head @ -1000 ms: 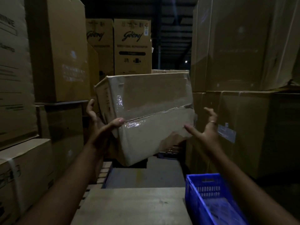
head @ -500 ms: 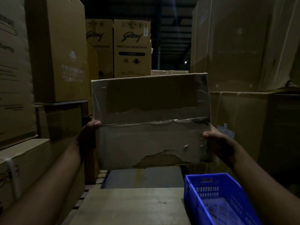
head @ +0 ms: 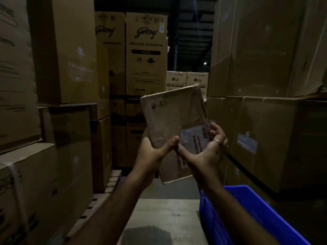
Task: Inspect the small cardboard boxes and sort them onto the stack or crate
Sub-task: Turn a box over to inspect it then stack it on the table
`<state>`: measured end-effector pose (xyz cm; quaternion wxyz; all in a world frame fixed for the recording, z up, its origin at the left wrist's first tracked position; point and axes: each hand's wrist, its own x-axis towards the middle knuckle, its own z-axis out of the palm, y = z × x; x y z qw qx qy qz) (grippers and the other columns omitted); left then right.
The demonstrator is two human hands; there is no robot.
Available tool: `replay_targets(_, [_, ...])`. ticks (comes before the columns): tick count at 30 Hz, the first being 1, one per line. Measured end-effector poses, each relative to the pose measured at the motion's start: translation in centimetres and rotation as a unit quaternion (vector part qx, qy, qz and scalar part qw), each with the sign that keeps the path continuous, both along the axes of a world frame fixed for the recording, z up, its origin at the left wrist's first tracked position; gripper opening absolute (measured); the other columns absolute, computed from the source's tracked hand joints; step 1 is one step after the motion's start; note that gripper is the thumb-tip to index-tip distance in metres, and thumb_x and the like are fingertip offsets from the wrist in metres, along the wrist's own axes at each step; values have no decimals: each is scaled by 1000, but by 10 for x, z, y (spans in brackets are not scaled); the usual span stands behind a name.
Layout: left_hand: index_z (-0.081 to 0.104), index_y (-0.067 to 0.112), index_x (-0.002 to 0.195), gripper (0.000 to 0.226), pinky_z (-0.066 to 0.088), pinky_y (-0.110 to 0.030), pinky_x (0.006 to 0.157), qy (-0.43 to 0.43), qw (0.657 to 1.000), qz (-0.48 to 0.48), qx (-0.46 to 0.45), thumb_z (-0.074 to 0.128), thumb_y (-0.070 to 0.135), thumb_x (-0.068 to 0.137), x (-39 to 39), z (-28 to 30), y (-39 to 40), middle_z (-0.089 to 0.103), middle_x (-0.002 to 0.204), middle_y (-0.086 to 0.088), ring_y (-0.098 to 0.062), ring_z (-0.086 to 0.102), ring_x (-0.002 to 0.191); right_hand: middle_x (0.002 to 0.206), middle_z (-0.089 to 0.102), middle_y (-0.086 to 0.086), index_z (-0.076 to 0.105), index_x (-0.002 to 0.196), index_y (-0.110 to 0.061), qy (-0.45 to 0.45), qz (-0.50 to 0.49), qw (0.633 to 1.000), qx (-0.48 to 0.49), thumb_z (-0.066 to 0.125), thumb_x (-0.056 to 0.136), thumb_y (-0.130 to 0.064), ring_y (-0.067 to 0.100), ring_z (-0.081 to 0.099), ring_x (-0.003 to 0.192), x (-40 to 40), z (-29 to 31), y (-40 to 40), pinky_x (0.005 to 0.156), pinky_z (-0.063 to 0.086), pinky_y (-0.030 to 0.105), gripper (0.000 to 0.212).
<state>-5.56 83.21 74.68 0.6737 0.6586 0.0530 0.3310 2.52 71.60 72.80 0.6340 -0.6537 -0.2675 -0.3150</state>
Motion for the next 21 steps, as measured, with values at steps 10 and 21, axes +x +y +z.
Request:
replay_targets(10, [53,14,128,57,49,-5,59,-12,965,223,136,75,40,82,7,-10,14,65,108,2,-2,61,85,114,62,4,34,115,-24,87,125,988,-11,83,79,-23,14,68,103,20,7,3,79,63,31,60])
replay_targets(21, [52,20,137,68,58,-35,88,-14,955,203,216,78,41,78,12,-34,32,67,117,4,-12,65,107,108,58,-6,32,122,-22,146,81,986,17,79,82,-24,19,66,105,1,-30,19,84,61,45,61])
